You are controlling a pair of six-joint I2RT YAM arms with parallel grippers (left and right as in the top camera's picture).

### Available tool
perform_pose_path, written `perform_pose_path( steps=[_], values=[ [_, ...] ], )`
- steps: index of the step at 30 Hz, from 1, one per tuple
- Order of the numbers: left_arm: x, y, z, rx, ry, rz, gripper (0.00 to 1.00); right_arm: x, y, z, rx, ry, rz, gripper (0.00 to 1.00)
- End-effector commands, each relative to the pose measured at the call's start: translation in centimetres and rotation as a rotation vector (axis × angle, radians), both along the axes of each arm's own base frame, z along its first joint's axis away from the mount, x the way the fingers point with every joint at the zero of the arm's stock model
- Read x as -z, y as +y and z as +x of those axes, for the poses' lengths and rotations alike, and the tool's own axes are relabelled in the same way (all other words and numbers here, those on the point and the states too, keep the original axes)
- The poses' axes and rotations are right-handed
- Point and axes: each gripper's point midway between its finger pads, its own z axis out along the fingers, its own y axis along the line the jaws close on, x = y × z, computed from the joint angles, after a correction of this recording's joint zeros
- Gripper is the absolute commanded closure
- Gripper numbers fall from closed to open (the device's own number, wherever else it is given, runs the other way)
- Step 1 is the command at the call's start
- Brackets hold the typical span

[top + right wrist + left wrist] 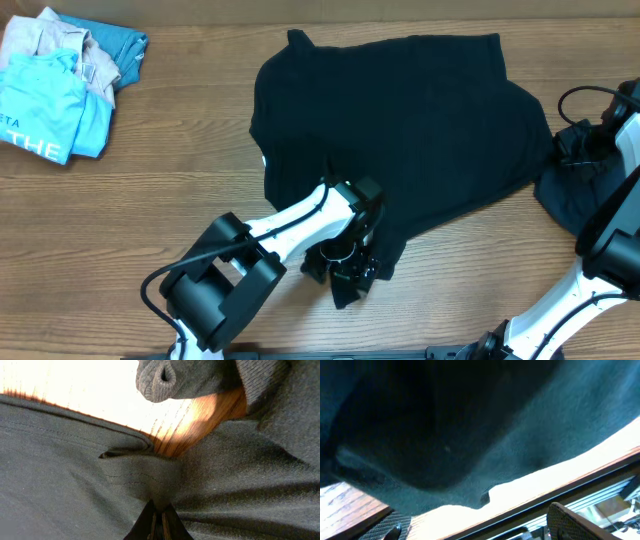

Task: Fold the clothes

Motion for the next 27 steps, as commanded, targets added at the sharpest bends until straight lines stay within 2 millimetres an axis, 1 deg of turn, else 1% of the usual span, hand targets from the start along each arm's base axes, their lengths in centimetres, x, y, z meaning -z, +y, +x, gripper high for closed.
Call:
perform_pose_path(
  steps=[1, 4, 6, 7, 8, 9, 10, 11, 12, 16, 18, 19, 22, 25, 27],
  values=[
    [-0.1, -0.2, -0.2, 0.000, 0.039, -0.056, 0.14, -2.7, -0.1, 1.3, -0.004, -0.070, -0.018, 0.96],
    [-0.2, -0.5, -0.3, 0.009, 0.042, -0.074, 0.15, -4.0, -0.2, 1.4, -0.005, -0.094, -0.032, 0.96],
    [0.0, -0.2, -0.2, 0.002, 0.045, -0.071, 0.34, -4.9, -0.1, 1.3, -0.005, -0.107, -0.039, 0.96],
    [0.2, -0.1, -0.2, -0.004, 0.049, -0.069, 0.46, -5.3, -0.1, 1.3, -0.005, -0.114, -0.042, 0.96],
    [0.4, -0.1, -0.1, -0.020, 0.070, -0.074, 0.64, -5.9, -0.1, 1.3, -0.005, -0.123, -0.048, 0.96],
    [0.6, -0.1, -0.2, -0.024, 0.090, -0.082, 0.72, -6.2, -0.1, 1.2, -0.005, -0.128, -0.051, 0.96],
    [0.8, 0.0, -0.2, -0.037, 0.111, -0.080, 0.74, -6.5, -0.1, 1.2, -0.005, -0.132, -0.053, 0.96],
    [1.0, 0.3, -0.2, -0.050, 0.123, -0.069, 0.82, -6.6, -0.1, 1.2, -0.005, -0.135, -0.054, 0.96],
    [1.0, 0.4, -0.1, -0.054, 0.124, -0.069, 0.95, -6.6, 0.1, 1.2, -0.007, -0.137, -0.048, 0.96],
    [0.7, 0.7, 0.5, -0.073, 0.123, -0.066, 0.96, -7.0, 1.1, 2.2, -0.029, -0.185, 0.000, 0.96],
    [0.3, 0.9, 1.9, -0.098, 0.106, -0.071, 0.96, -7.2, 1.6, 2.8, -0.045, -0.202, 0.001, 0.96],
    [-0.2, 1.0, 2.9, -0.122, 0.096, -0.082, 0.96, -7.2, 1.9, 3.1, -0.052, -0.207, -0.001, 0.96],
    [-1.6, 0.9, 4.9, -0.133, 0.070, -0.115, 0.96, -7.4, 2.8, 3.9, -0.075, -0.223, -0.006, 0.96],
    [-3.5, -0.1, 6.6, -0.123, 0.036, -0.174, 0.96, -7.6, 3.0, 4.5, -0.065, -0.245, -0.002, 0.96],
    [-4.7, -0.7, 7.5, -0.105, -0.003, -0.207, 0.96, -7.6, 2.9, 4.6, -0.065, -0.248, -0.005, 0.96]
  ],
)
